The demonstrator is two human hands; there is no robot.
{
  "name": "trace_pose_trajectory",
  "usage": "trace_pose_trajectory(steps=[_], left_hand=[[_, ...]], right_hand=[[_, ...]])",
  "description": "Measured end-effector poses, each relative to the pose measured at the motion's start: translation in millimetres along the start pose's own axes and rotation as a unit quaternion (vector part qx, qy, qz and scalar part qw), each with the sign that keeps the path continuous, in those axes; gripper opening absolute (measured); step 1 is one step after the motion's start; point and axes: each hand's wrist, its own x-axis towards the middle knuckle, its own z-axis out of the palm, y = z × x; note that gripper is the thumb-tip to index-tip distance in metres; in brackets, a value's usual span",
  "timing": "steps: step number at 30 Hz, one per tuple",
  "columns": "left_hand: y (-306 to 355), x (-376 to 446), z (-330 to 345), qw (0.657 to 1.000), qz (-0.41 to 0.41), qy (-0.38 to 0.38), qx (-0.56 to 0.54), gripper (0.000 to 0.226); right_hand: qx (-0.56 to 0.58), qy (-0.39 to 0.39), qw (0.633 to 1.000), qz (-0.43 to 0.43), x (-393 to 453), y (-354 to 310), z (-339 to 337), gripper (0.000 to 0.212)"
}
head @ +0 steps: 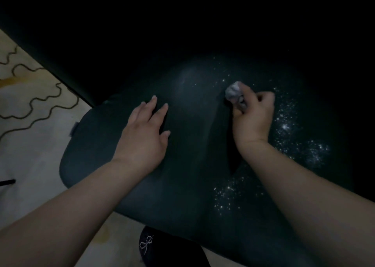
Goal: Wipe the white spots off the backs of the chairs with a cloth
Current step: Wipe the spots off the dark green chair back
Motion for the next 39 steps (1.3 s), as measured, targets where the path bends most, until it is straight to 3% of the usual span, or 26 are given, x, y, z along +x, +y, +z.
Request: trace_pose_trajectory(steps=[2,6,7,9,11,13,16,19,21,24,26,28,30,32,34,36,39], left_hand=[[4.5,1.4,0.5,1.000,-0.006,0.000,0.001,0.063],[15.4,5.7,2.5,1.000,-0.018,0.002,-0.010,0.063],[16.3,7.6,2.0,1.000,-0.021,0.000,-0.011,0.063],[15.2,10.6,-0.8,1.000,-0.016,-0.010,0.004,0.063],[12.6,11.3,-6.1,0.999,-0.011,-0.028,0.024,0.064],[12.7,12.9,-11.7,0.998,-0.008,-0.040,0.037,0.065],[18.1,17.8,-17.3,0.998,-0.013,-0.037,0.041,0.062],[21.2,21.7,-16.8,0.999,-0.029,-0.014,0.023,0.056],[19.2,22.4,-14.6,0.999,-0.031,-0.001,0.012,0.054],[13.0,21.6,-14.0,1.000,-0.013,0.011,0.007,0.052],[11.0,21.8,-15.5,1.000,-0.004,0.011,0.005,0.051],[12.3,22.9,-17.1,1.000,-0.008,0.015,-0.007,0.048],[16.9,25.5,-19.9,0.999,-0.014,0.029,-0.028,0.043],[21.8,31.8,-22.5,0.997,-0.020,0.053,-0.043,0.038],[24.5,39.0,-23.9,0.996,-0.021,0.071,-0.047,0.035],[24.2,46.5,-26.5,0.995,-0.015,0.080,-0.054,0.034],[21.8,57.5,-30.4,0.997,0.005,0.057,-0.044,0.035]], right_hand=[[0.014,-0.046,0.999,-0.009,-5.1,-16.9,-0.4,0.048],[0.016,-0.141,0.960,-0.239,-10.7,-48.5,9.6,0.050],[0.016,-0.141,0.960,-0.241,-1.6,-45.3,11.0,0.044],[0.027,-0.078,0.986,-0.144,16.1,-23.8,14.0,0.026],[-0.017,-0.030,0.999,-0.041,27.8,-5.5,7.6,0.022],[0.000,-0.014,1.000,0.006,29.3,0.2,4.8,0.044],[0.057,-0.048,0.997,-0.011,31.4,-21.5,1.9,0.049],[0.034,-0.128,0.978,-0.162,24.6,-57.5,12.5,0.052],[0.026,-0.132,0.971,-0.199,24.7,-61.8,19.0,0.053],[0.047,-0.059,0.996,-0.038,38.7,-37.9,18.8,0.032],[0.032,0.007,0.998,0.060,47.2,-23.3,12.6,0.036],[0.057,0.031,0.994,0.087,50.2,-25.9,8.6,0.037],[0.082,0.006,0.996,0.024,46.2,-49.8,12.1,0.041],[0.049,-0.055,0.990,-0.116,39.0,-77.1,22.3,0.054],[0.013,-0.094,0.979,-0.178,40.3,-86.1,30.8,0.061],[-0.015,-0.070,0.991,-0.110,52.8,-70.1,30.4,0.060],[-0.007,0.028,0.993,0.112,67.1,-28.0,15.7,0.051]])
